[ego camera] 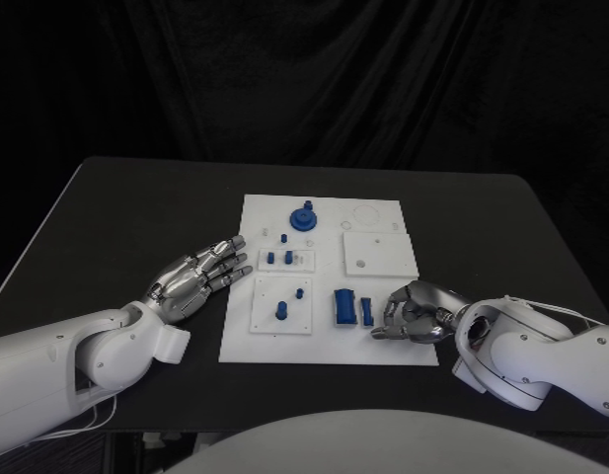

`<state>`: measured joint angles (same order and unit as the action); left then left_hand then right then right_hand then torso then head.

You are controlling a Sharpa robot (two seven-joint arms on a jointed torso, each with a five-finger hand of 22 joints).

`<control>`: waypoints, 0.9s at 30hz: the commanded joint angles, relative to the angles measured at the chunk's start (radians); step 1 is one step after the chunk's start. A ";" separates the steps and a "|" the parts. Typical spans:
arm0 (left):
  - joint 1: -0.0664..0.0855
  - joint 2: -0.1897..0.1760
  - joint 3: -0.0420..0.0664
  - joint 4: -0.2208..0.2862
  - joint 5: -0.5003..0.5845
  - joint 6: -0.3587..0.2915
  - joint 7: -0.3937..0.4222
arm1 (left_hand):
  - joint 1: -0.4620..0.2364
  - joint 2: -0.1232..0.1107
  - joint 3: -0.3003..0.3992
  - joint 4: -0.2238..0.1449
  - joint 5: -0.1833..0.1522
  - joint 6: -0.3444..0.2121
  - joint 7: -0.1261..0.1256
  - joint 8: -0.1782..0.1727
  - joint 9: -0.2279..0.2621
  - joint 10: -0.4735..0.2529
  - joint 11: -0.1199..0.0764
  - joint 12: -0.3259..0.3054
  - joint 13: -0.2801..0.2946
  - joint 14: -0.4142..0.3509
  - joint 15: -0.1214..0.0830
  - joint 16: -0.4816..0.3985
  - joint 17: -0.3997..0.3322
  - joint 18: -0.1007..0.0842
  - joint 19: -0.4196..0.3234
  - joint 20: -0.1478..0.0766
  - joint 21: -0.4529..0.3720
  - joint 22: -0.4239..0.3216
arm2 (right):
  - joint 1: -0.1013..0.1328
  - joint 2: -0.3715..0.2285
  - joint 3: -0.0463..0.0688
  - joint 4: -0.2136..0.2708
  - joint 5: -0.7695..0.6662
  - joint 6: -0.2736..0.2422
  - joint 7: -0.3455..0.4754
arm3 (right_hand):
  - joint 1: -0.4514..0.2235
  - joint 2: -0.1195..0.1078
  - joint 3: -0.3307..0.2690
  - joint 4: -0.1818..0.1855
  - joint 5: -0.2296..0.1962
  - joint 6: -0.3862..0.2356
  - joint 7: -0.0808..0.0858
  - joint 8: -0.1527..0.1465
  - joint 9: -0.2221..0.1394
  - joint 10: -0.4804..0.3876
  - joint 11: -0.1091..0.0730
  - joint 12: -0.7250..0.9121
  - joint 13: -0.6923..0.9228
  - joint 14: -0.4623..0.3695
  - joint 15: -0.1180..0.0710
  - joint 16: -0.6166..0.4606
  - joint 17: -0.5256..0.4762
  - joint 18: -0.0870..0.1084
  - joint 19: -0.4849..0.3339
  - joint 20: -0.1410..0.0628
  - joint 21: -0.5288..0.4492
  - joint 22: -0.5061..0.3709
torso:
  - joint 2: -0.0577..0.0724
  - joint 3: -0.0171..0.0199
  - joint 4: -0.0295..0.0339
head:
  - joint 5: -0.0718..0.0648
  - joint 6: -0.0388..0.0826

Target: Assemble the parts on the task board

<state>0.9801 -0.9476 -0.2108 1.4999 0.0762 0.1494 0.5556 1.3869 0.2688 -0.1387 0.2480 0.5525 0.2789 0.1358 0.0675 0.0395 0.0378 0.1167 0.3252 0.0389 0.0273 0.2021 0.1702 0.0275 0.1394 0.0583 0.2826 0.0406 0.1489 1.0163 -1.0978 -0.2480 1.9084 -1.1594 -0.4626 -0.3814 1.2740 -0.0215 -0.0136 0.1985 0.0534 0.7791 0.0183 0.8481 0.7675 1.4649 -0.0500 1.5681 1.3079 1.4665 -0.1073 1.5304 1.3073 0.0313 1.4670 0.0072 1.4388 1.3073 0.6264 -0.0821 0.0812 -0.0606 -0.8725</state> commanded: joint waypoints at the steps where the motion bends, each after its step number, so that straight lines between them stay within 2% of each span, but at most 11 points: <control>1: -0.002 -0.010 0.000 0.021 -0.001 -0.041 0.054 | 0.009 -0.006 -0.002 -0.006 0.010 0.024 0.003 0.009 0.003 0.013 0.005 0.022 0.003 0.011 0.009 0.022 0.003 0.009 0.008 0.004 0.001 0.007 | 0.011 -0.014 0.001 0.007 0.007 -0.050 0.071 | -0.008 0.001 -0.010 0.012 -0.001 0.009 -0.002 0.007 0.003 0.106 -0.001 0.003 0.263 0.081 0.000 -0.004 0.142 0.006 0.037 -0.002 -0.018 0.213 | 0.000 -0.0003 0.0000 | -0.001 0.000; 5: 0.003 -0.035 0.000 0.054 -0.010 -0.077 0.087 | 0.014 -0.013 -0.004 -0.006 0.024 0.056 0.013 0.020 0.006 0.032 0.017 0.061 0.007 0.018 0.004 0.040 0.005 0.008 0.010 -0.001 0.003 0.007 | 0.053 -0.013 0.001 -0.016 0.085 -0.089 0.163 | -0.009 0.036 -0.021 0.056 0.072 0.000 0.005 -0.023 -0.015 0.077 0.009 -0.020 0.229 0.027 0.007 -0.088 -0.038 0.043 -0.043 0.008 -0.182 0.158 | -0.002 -0.0002 -0.0010 | 0.000 0.000; 8: 0.011 -0.059 0.000 0.078 -0.030 -0.104 0.109 | 0.019 -0.013 -0.003 0.000 0.033 0.074 0.022 0.026 0.007 0.040 0.024 0.076 0.008 0.017 -0.007 0.039 0.004 0.010 0.006 -0.008 0.000 0.000 | 0.088 -0.004 0.001 -0.038 0.168 -0.103 0.247 | 0.028 0.066 -0.002 0.088 0.245 -0.004 0.017 -0.090 -0.068 -0.043 0.021 -0.120 0.097 -0.048 0.020 -0.203 -0.232 0.080 -0.142 0.019 -0.381 0.088 | -0.005 0.0003 -0.0016 | -0.002 0.000; 9: 0.017 -0.068 0.000 0.088 -0.037 -0.117 0.119 | 0.021 -0.013 -0.004 0.006 0.033 0.081 0.025 0.028 0.007 0.041 0.026 0.079 0.008 0.015 -0.016 0.038 0.003 0.012 0.003 -0.015 -0.002 -0.003 | 0.105 0.002 0.000 -0.050 0.213 -0.108 0.296 | 0.029 0.085 0.015 0.095 0.336 0.004 0.035 -0.146 -0.120 -0.185 0.046 -0.249 -0.047 -0.142 0.039 -0.349 -0.432 0.115 -0.250 0.033 -0.594 0.004 | -0.006 0.0003 -0.0018 | -0.006 0.000; 12: 0.029 -0.078 0.000 0.100 -0.046 -0.150 0.142 | 0.027 -0.013 -0.005 0.023 0.034 0.090 0.025 0.029 0.007 0.041 0.024 0.080 0.007 0.006 -0.043 0.020 0.001 0.021 -0.004 -0.032 -0.005 -0.011 | 0.136 0.016 0.000 -0.075 0.313 -0.107 0.401 | -0.028 0.121 0.022 0.089 0.341 0.018 0.062 -0.220 -0.197 -0.449 0.069 -0.536 -0.351 -0.295 0.071 -0.610 -0.734 0.143 -0.383 0.071 -0.890 -0.135 | -0.018 0.0013 -0.0027 | -0.010 0.000; 15: 0.043 -0.072 0.000 0.107 -0.052 -0.231 0.191 | 0.033 -0.018 -0.013 0.043 0.044 0.130 -0.008 0.038 0.009 0.027 -0.020 0.073 0.006 -0.020 -0.123 -0.058 -0.010 0.042 -0.015 -0.074 -0.010 -0.023 | 0.161 0.034 0.000 -0.108 0.477 -0.072 0.550 | -0.231 0.198 -0.043 0.093 0.390 -0.003 0.127 -0.324 -0.296 -0.645 0.140 -0.759 -0.541 -0.455 0.151 -0.796 -0.810 0.130 -0.495 0.132 -1.073 -0.255 | -0.031 0.0032 -0.0022 | -0.013 0.000; 18: 0.048 -0.061 0.000 0.106 -0.054 -0.267 0.218 | 0.014 -0.017 -0.032 0.046 0.034 0.145 -0.027 0.037 0.008 0.022 -0.041 0.076 0.005 -0.023 -0.146 -0.073 -0.012 0.043 -0.019 -0.102 -0.012 -0.031 | 0.171 0.048 0.000 -0.134 0.602 -0.031 0.654 | -0.316 0.251 -0.117 0.088 0.267 -0.066 0.191 -0.428 -0.378 -0.823 0.234 -0.965 -0.721 -0.685 0.257 -0.999 -0.939 0.104 -0.665 0.207 -1.267 -0.403 | -0.042 0.0047 -0.0057 | -0.012 0.000; 20: 0.050 -0.055 0.000 0.104 -0.060 -0.276 0.225 | -0.001 -0.016 -0.048 0.046 0.003 0.130 -0.040 0.027 0.006 0.009 -0.056 0.055 0.002 -0.024 -0.156 -0.084 -0.013 0.040 -0.022 -0.105 -0.014 -0.037 | 0.175 0.058 0.000 -0.153 0.676 0.003 0.713 | -0.324 0.265 -0.153 0.093 0.229 -0.080 0.180 -0.466 -0.416 -0.861 0.271 -1.023 -0.799 -0.754 0.291 -1.060 -1.002 0.101 -0.711 0.240 -1.336 -0.474 | -0.055 0.0071 -0.0158 | -0.004 0.000; 22: 0.051 -0.050 0.000 0.099 -0.083 -0.274 0.224 | -0.018 -0.016 -0.066 0.046 -0.038 0.096 -0.050 0.009 0.002 -0.003 -0.061 0.029 0.000 -0.026 -0.154 -0.097 -0.015 0.033 -0.020 -0.050 -0.012 -0.034 | 0.175 0.067 0.000 -0.170 0.728 0.035 0.754 | -0.345 0.266 -0.185 0.095 0.163 -0.152 0.142 -0.528 -0.454 -0.986 0.335 -1.113 -0.864 -0.898 0.351 -1.152 -1.060 0.072 -0.819 0.267 -1.365 -0.535 | -0.063 0.0095 -0.0281 | 0.008 0.000; 24: 0.052 -0.043 0.000 0.086 -0.127 -0.268 0.222 | -0.037 -0.013 -0.091 0.046 -0.097 -0.001 -0.100 -0.030 -0.007 -0.010 -0.057 -0.008 -0.004 -0.027 -0.137 -0.116 -0.018 0.034 -0.023 -0.011 -0.013 -0.039 | 0.173 0.076 0.000 -0.186 0.771 0.060 0.790 | -0.376 0.270 -0.244 0.094 0.113 -0.218 0.091 -0.605 -0.513 -1.080 0.337 -1.177 -0.957 -1.008 0.382 -1.220 -1.129 0.046 -1.038 0.278 -1.373 -0.724 | -0.065 0.0106 -0.0324 | 0.015 0.000; 27: 0.052 -0.034 0.000 0.070 -0.173 -0.262 0.219 | -0.054 -0.008 -0.114 0.046 -0.149 -0.024 -0.130 -0.038 -0.009 -0.014 -0.072 -0.043 -0.006 -0.026 -0.119 -0.127 -0.019 0.037 -0.026 -0.002 -0.014 -0.045 | 0.166 0.083 0.000 -0.201 0.808 0.083 0.827 | -0.379 0.287 -0.294 0.094 0.089 -0.366 0.038 -0.702 -0.610 -1.234 0.301 -1.267 -1.085 -1.201 0.380 -1.325 -1.216 0.029 -1.304 0.287 -1.410 -1.039 | -0.068 0.0138 -0.0439 | 0.030 0.000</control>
<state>1.0305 -0.9846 -0.2116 1.5737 -0.0163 -0.0908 0.6696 1.3425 0.2630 -0.2480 0.2939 0.4141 0.2622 0.0087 0.0320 0.0310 0.0230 0.0515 0.2897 0.0334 0.0012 0.0779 0.0499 0.0092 0.1706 0.0350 0.2736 0.0301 0.1053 1.1871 -1.0160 -0.2482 1.7116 -0.4835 -0.4502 0.3200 0.8959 0.2591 -0.3005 0.2917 0.1454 0.4283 0.0626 0.1572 0.1692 0.2485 0.2541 0.3113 0.2395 0.2869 0.2728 0.2167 0.1017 0.0691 0.1908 0.2938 0.0326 0.3021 0.5668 -0.0722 0.0523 -0.0404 -0.8725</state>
